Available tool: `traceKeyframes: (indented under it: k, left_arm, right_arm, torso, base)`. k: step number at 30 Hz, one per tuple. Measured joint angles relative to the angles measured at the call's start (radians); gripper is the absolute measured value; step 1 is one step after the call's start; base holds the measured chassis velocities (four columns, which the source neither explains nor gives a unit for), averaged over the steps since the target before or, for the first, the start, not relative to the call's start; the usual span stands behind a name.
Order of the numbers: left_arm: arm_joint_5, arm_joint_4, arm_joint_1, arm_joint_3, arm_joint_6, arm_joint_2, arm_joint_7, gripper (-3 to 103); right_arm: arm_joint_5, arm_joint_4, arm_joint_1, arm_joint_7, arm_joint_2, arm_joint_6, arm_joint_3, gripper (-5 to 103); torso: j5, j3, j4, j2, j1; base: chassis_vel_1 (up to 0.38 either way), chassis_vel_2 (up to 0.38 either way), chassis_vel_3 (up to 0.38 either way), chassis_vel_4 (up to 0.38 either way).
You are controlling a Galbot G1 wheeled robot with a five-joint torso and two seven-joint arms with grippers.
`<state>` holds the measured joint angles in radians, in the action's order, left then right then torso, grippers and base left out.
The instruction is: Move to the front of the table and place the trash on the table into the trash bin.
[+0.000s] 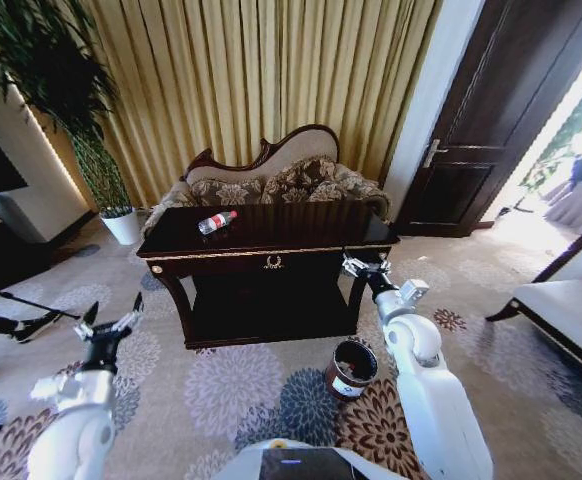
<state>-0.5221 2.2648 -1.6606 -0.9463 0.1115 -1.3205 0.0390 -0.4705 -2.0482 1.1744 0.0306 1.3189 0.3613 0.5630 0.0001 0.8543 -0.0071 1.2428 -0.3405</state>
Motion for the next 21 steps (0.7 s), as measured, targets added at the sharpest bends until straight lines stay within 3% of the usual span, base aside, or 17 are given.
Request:
traceKeyframes:
  k: [12, 21]
  left_arm:
    - [-0.013, 0.011, -0.018, -0.036, 0.041, 0.002, 0.010, 100]
    - [-0.037, 0.030, -0.015, -0.045, 0.058, 0.019, 0.008, 100]
  right_arm:
    - [0.024, -0.004, 0.014, -0.003, -0.020, 0.018, -0.011, 100]
    - [0.027, 0.002, 0.016, -0.005, -0.017, -0.017, -0.013, 100]
  torso:
    - [0.0000, 0.000, 0.0002, 0.000, 0.000]
    - [0.0000, 0.000, 0.0001, 0.000, 0.000]
  base:
    - [0.000, 0.000, 0.000, 0.000]
    - [0.000, 0.000, 0.000, 0.000]
